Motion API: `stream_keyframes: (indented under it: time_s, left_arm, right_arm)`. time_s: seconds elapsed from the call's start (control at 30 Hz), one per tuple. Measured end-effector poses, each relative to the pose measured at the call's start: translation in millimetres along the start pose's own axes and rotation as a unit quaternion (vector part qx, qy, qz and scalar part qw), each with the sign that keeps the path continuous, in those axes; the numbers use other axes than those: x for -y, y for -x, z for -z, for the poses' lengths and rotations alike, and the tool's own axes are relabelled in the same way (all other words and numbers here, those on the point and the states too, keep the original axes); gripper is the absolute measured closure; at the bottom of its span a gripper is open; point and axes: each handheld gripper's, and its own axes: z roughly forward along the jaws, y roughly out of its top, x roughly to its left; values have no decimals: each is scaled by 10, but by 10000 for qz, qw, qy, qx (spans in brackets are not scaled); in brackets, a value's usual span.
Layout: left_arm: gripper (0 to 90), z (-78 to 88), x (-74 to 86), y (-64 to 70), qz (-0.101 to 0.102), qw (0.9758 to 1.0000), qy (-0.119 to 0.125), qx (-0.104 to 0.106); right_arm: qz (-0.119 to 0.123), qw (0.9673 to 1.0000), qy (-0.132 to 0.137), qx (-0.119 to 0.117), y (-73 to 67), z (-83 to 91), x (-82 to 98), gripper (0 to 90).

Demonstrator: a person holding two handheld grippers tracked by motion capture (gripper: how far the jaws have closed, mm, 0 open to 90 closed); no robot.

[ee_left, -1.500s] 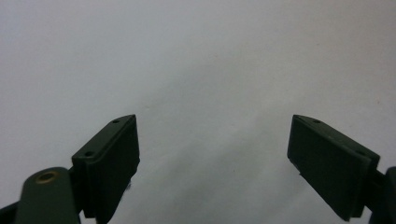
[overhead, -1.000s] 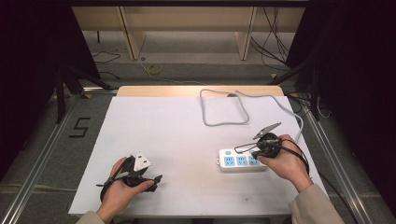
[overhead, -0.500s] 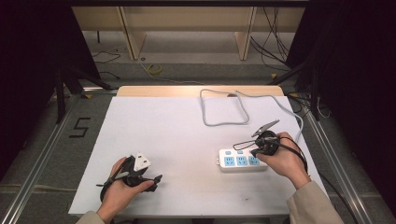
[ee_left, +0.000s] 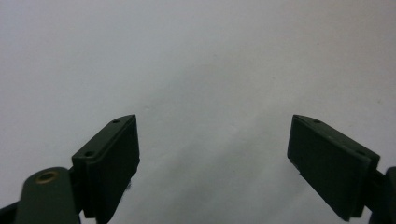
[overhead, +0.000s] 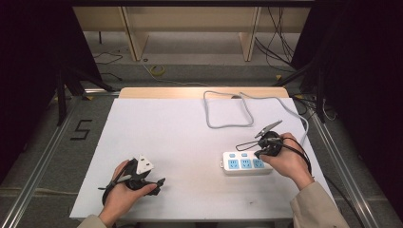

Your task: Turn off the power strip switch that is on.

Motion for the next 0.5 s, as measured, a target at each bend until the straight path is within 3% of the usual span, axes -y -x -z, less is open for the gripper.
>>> stream_keyframes:
  time_s: [0.5]
  left_arm:
    - [166,-1,-2,-3,0,10000,7,0]
  right_arm:
    - [17,10000,-73,36,34,-46,-59,900]
